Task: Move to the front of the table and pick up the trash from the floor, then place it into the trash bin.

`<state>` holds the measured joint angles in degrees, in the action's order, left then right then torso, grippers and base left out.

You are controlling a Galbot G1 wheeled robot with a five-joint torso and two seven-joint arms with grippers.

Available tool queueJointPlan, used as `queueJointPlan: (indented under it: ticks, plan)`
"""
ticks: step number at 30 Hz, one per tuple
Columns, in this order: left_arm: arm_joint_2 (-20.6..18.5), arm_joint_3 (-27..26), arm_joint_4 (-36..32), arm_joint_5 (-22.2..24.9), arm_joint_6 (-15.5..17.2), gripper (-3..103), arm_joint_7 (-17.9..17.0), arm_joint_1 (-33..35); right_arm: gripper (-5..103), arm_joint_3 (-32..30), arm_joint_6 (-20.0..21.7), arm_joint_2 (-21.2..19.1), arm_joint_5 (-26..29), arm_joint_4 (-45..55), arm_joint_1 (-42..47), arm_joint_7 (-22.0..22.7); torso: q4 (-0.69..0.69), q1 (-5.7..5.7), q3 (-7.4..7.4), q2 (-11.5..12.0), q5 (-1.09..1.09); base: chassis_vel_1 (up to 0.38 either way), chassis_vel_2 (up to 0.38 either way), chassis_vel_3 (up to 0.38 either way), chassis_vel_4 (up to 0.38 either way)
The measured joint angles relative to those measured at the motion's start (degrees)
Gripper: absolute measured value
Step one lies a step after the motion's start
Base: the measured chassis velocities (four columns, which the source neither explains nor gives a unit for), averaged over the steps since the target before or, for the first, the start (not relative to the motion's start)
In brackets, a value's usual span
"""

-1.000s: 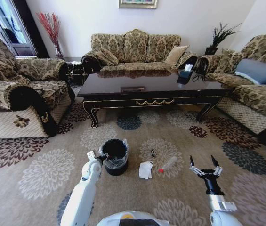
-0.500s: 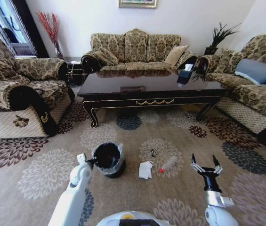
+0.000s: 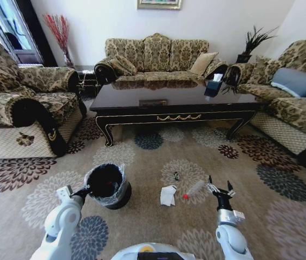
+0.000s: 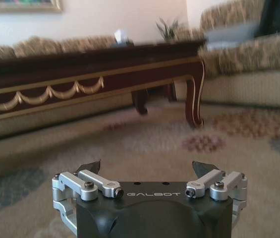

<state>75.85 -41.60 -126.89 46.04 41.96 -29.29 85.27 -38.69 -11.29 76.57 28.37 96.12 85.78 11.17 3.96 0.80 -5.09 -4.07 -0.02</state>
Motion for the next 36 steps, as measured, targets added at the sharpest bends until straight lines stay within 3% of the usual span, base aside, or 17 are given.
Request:
queueJointPlan:
  ticks: [8,11,14,19,28,36]
  plan:
    - [-0.9,-3.1,-3.3,-0.3,0.0,3,-0.3,3.2,100,7.6,13.8,-3.4,6.7,-3.8,-6.8,6.8,-0.09,0.0,0.0,0.0,0.03,0.0,0.0,0.0,0.0]
    - [-0.6,-3.7,-4.5,-0.2,0.0,3,-0.2,4.0,100,11.6,20.2,-5.5,17.6,-5.3,-10.8,13.0,-0.04,0.0,0.0,0.0,0.02,0.0,0.0,0.0,0.0]
    - [-0.4,-3.9,-4.9,-0.4,0.0,3,-0.1,4.4,100,13.6,21.7,-6.3,21.3,-7.6,-14.2,15.5,-0.05,0.0,0.0,0.0,0.01,0.0,0.0,0.0,0.0]
    - [0.1,-4.2,-5.5,-0.6,0.1,3,-0.1,5.1,100,16.9,21.9,-7.3,22.1,-13.9,-20.6,17.0,-0.07,0.0,-0.01,0.0,0.0,0.0,0.0,0.0,0.0]
    - [-0.1,-4.4,-6.0,-0.6,0.2,3,-0.1,5.9,100,21.5,21.4,-5.9,20.6,-26.8,-29.2,18.3,-0.07,0.0,-0.01,0.0,0.02,0.0,0.0,0.0,0.0]
    - [0.5,-3.8,-6.5,-0.4,0.2,3,0.2,5.4,100,22.6,21.6,-4.6,19.7,-32.5,-31.0,18.5,-0.05,0.0,0.0,0.0,0.02,0.0,0.0,0.0,0.0]
